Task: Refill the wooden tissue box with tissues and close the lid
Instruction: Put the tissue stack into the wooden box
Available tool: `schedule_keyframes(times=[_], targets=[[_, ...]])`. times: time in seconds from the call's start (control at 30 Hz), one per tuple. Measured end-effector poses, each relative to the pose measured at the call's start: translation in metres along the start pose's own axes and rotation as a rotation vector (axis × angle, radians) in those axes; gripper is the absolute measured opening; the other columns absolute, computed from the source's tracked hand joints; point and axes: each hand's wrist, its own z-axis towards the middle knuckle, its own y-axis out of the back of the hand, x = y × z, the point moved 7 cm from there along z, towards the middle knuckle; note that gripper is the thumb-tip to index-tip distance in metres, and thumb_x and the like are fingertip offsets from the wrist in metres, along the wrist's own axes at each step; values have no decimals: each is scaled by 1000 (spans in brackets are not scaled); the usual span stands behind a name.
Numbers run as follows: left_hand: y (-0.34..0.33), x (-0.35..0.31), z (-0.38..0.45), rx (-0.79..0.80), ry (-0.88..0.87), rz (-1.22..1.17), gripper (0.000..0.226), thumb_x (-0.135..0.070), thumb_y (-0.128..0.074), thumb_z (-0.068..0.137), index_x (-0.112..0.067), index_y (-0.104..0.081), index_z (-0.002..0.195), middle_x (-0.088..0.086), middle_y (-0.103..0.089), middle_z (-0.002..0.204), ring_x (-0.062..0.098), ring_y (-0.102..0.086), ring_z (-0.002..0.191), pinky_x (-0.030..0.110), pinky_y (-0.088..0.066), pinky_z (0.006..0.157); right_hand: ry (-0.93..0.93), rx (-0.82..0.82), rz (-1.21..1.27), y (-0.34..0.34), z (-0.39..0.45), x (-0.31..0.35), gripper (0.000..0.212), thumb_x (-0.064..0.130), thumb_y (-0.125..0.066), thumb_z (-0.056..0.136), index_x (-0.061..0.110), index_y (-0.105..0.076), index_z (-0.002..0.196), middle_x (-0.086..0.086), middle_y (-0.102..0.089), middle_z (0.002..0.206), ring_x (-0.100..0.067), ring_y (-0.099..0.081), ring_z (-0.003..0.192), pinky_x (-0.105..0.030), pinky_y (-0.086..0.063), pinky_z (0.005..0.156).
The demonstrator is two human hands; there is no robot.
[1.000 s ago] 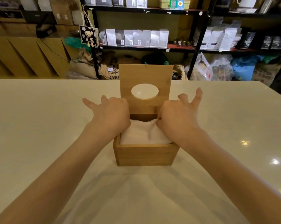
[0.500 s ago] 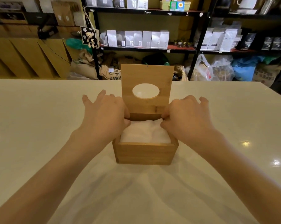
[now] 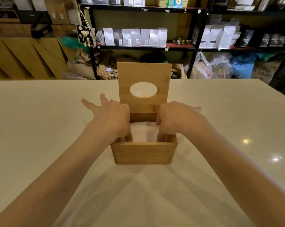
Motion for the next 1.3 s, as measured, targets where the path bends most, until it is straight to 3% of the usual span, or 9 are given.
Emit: schedule_keyframes(times=[0.2,0.3,0.4,0.63,0.77,0.87,1.0,1.17,1.3], targets=[[-4,3,1,0,-18,-28,49,-46,-75,66,-23,-63,108,8,-40,141,38,-3,142,76,-2,102,-8,-91,-45,-1,-1,1,33,27,-68,77,18,-61,107,-4,-54,86,-32,-54,107,-73,-15,103],[-2,6,4,-26,-6,-72,45,-53,-66,72,-23,-64,105,6,-45,138,37,-5,142,75,-1,103,-12,-71,36,2,-2,0,46,46,-68,73,20,-59,110,-3,-59,99,-31,-53,108,-66,-23,105],[1,7,6,-56,28,-99,42,-56,-58,77,-22,-67,98,6,-54,128,38,-7,142,74,1,102,-8,-137,157,6,1,0,40,54,-63,74,18,-57,89,-1,-50,78,-28,-51,94,-59,-30,104],[2,1,3,-93,49,-79,30,-43,-67,75,-20,-64,95,10,-54,128,40,-10,141,74,0,102,-28,-240,100,4,3,1,31,38,-72,72,16,-52,81,-2,-43,67,-27,-46,77,-60,-30,103],[3,5,2,-91,38,-133,39,-52,-62,75,-21,-66,99,6,-59,120,36,-23,137,72,-6,104,27,-205,223,3,4,-2,41,48,-69,70,15,-64,94,-2,-57,79,-25,-55,86,-52,-43,95],[9,12,-3,-123,14,-241,43,-57,-59,75,-23,-70,97,1,-65,105,26,-50,113,59,-30,105,104,-206,354,11,-4,-9,40,50,-66,73,18,-70,97,-4,-67,95,-21,-59,88,-37,-51,81],[30,21,-27,-237,-21,-390,36,-52,-60,77,-24,-72,96,0,-69,101,17,-58,86,35,-50,79,246,-248,463,24,-25,-18,30,40,-57,84,21,-69,105,-2,-68,106,-14,-55,85,-25,-44,68],[54,16,-74,-535,-109,-441,30,-44,-54,85,-26,-67,105,-2,-68,105,13,-56,89,29,-45,74,340,-369,425,24,-46,-25,33,34,-45,93,25,-56,123,5,-60,108,-10,-49,87,-24,-37,77],[43,-4,-97,-611,-178,-431,43,-46,-43,89,-27,-51,127,-4,-56,130,15,-50,116,33,-42,92,400,-500,531,15,-65,-34,38,36,-40,94,25,-44,130,-1,-60,123,-14,-54,101,-26,-42,84]])
